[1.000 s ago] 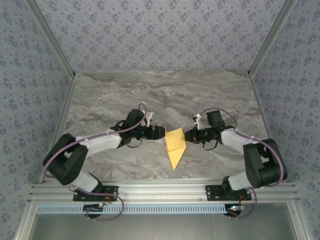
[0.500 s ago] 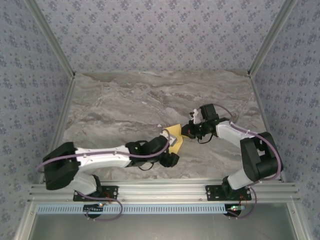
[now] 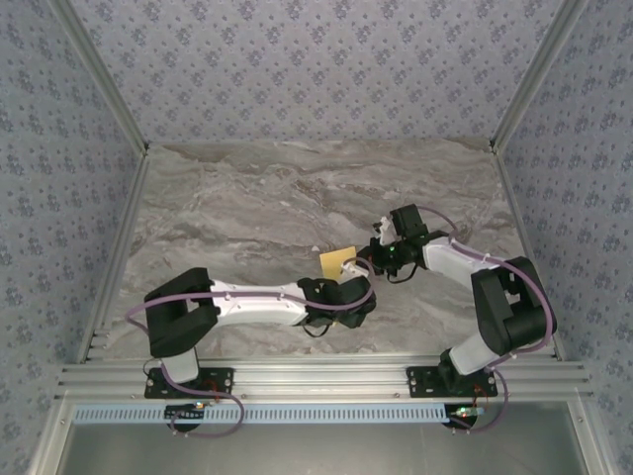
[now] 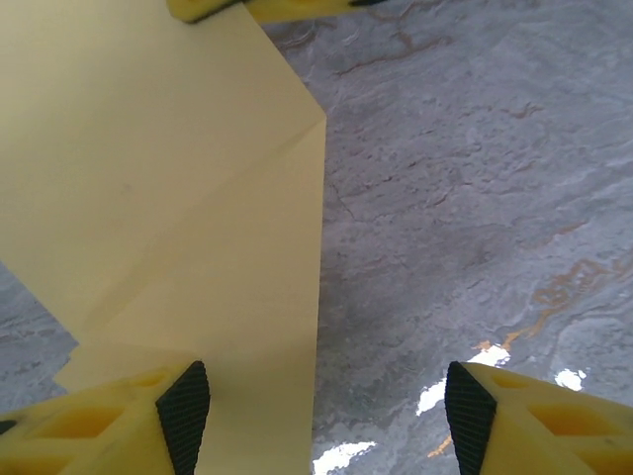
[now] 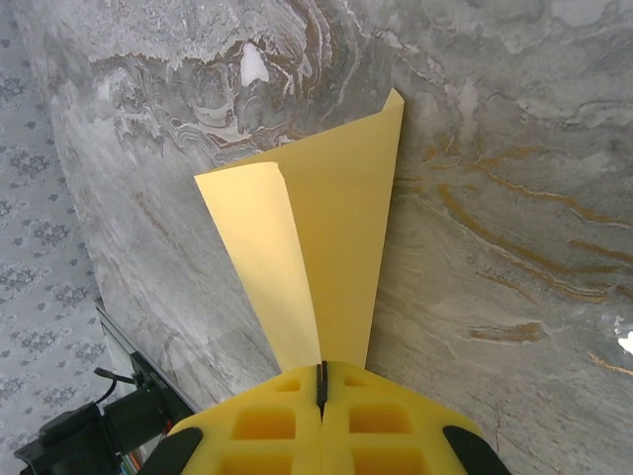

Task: Fold a paper plane with a square sheet of paper (fold left side to right side)
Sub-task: Fold the wing for the fifth time at the center of the table.

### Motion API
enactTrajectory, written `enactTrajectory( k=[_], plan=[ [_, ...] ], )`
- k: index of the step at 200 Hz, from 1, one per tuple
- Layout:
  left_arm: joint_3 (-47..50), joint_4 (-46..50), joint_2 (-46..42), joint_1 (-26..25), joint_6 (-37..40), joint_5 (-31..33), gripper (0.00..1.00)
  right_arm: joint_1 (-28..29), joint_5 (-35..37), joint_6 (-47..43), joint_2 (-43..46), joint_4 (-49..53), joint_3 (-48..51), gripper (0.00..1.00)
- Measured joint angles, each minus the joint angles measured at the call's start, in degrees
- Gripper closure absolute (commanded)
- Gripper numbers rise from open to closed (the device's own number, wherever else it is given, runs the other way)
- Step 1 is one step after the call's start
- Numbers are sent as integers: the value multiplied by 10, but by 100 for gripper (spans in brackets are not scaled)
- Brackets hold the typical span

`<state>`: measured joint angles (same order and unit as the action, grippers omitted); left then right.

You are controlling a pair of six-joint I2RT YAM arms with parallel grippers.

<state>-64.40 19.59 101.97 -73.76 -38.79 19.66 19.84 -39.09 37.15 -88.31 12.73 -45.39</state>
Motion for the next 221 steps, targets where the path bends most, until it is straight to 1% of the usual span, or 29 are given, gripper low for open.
enactTrajectory(
  k=[27, 48, 75, 126, 161, 221],
  plan=[
    [-27, 48, 24, -10, -14, 37, 38, 4, 3, 4, -7, 0, 0, 100],
    [-53, 84, 44, -16, -27, 66, 43, 9, 4, 8, -11, 0, -1, 100],
    [-80, 119, 66, -24, -39, 90, 55, 14, 7, 10, -13, 0, -3, 100],
    [-99, 159, 94, -25, -56, 112, 70, 17, 10, 11, -14, 0, -4, 100],
    [-101, 168, 97, -25, -59, 115, 77, 19, 15, 12, -14, 0, -4, 100],
    [-111, 174, 99, -25, -59, 115, 82, 20, 21, 12, -18, 0, -5, 100]
  ],
)
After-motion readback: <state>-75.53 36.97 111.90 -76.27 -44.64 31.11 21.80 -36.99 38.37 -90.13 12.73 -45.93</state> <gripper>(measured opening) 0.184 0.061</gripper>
